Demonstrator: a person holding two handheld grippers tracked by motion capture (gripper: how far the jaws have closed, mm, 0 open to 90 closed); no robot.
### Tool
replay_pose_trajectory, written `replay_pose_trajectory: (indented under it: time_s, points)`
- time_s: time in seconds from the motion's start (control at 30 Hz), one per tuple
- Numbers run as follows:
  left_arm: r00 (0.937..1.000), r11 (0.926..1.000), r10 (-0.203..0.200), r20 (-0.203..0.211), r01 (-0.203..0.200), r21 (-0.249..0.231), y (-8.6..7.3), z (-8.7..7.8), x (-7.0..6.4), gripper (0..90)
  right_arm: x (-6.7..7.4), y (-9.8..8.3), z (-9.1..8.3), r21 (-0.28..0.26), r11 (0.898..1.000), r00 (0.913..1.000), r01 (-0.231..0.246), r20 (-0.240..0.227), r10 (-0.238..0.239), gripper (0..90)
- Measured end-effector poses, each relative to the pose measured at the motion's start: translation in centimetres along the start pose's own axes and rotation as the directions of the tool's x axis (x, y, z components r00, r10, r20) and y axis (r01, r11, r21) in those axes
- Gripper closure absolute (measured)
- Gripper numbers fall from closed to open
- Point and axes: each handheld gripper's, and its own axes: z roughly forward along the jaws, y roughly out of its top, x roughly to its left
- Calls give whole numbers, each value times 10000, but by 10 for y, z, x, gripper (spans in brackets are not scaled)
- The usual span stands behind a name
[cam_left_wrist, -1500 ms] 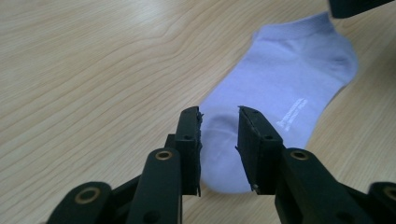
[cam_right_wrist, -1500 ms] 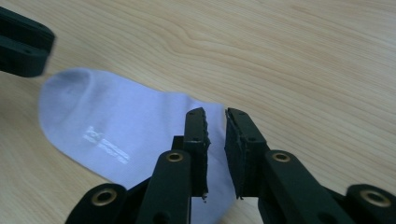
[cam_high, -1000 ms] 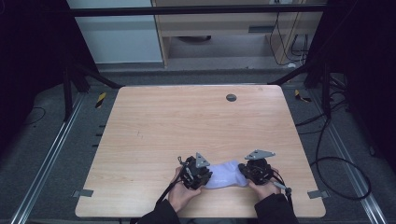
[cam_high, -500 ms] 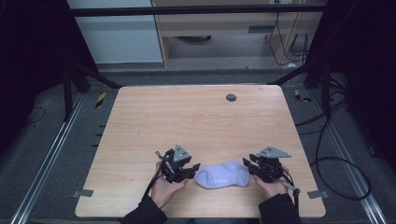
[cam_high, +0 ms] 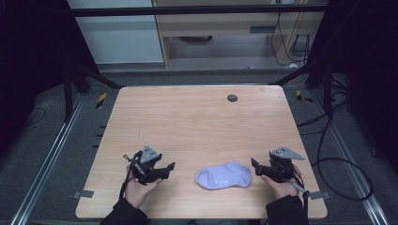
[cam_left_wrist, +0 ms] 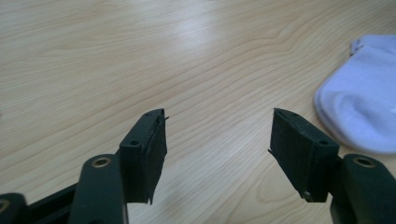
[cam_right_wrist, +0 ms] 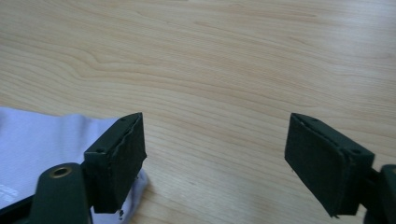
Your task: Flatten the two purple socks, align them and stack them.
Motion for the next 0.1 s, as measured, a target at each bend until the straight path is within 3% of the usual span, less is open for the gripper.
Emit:
replay_pose_trajectory:
  time_s: [0.1]
  points:
    - [9993,9998,-209,-309,207,-69,-9,-8,16,329,-5,-2,-2,-22,9999,9998,-132,177,132,173]
